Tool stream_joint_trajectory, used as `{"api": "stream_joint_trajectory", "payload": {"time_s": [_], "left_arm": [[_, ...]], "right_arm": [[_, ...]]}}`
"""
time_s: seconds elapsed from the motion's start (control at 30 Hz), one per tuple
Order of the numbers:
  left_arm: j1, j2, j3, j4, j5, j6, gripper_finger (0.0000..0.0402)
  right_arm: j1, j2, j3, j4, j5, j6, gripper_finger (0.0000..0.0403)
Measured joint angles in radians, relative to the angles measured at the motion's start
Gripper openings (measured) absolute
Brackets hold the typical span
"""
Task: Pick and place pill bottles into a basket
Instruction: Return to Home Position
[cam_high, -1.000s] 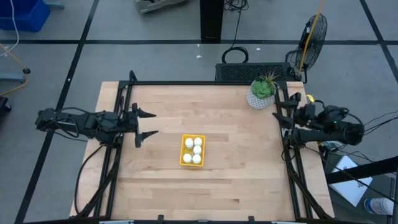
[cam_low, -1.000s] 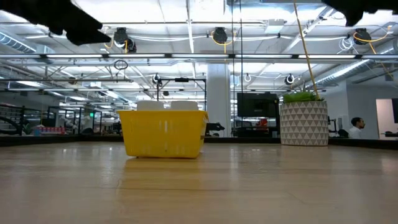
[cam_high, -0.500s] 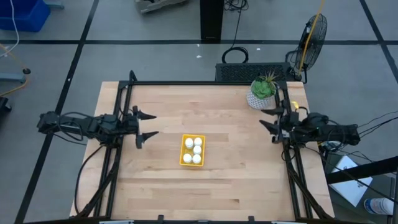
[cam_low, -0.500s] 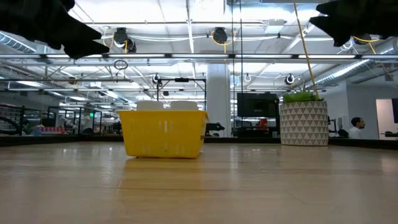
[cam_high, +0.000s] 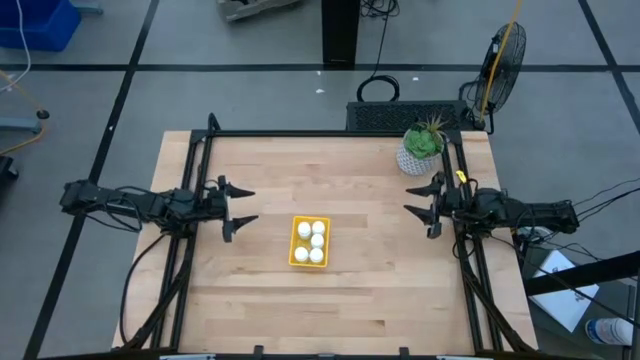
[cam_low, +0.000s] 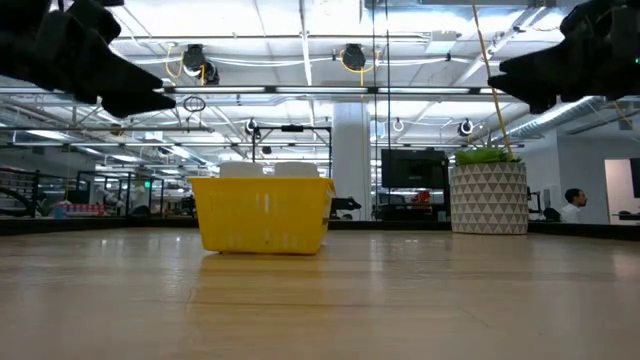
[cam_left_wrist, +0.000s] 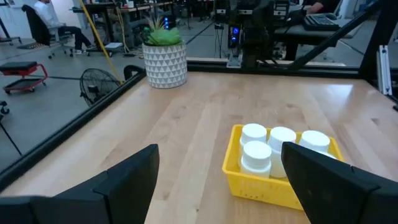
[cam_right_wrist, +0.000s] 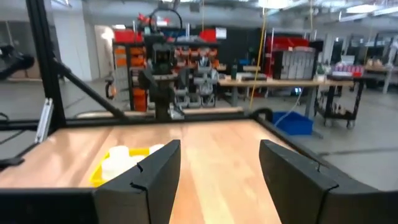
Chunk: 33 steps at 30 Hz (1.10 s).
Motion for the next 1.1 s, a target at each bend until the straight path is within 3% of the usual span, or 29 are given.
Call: {"api": "stream_joint_trajectory", "payload": {"time_s": [0.17, 0.4, 0.7, 0.97, 1.1], "left_arm": [[0.0, 0.0, -0.071, 0.084, 0.001, -0.01, 0.034], [0.0, 0.0, -0.124, 0.14, 0.002, -0.023, 0.034], [0.0, -0.006, -0.128, 0.143, 0.003, 0.013, 0.034], [0.0, -0.116, -0.128, 0.109, -0.013, 0.038, 0.034], [0.0, -0.223, -0.128, 0.025, -0.015, 0.043, 0.034]], "right_arm": [[-0.02, 0.0, -0.001, -0.067, -0.009, 0.038, 0.021], [-0.026, 0.0, -0.001, -0.075, -0.132, 0.052, 0.021], [-0.026, 0.001, -0.029, -0.058, -0.102, 0.076, 0.021], [-0.032, 0.0, -0.056, -0.028, -0.084, 0.128, 0.021], [-0.031, 0.0, -0.057, -0.011, -0.134, 0.129, 0.021]]}}
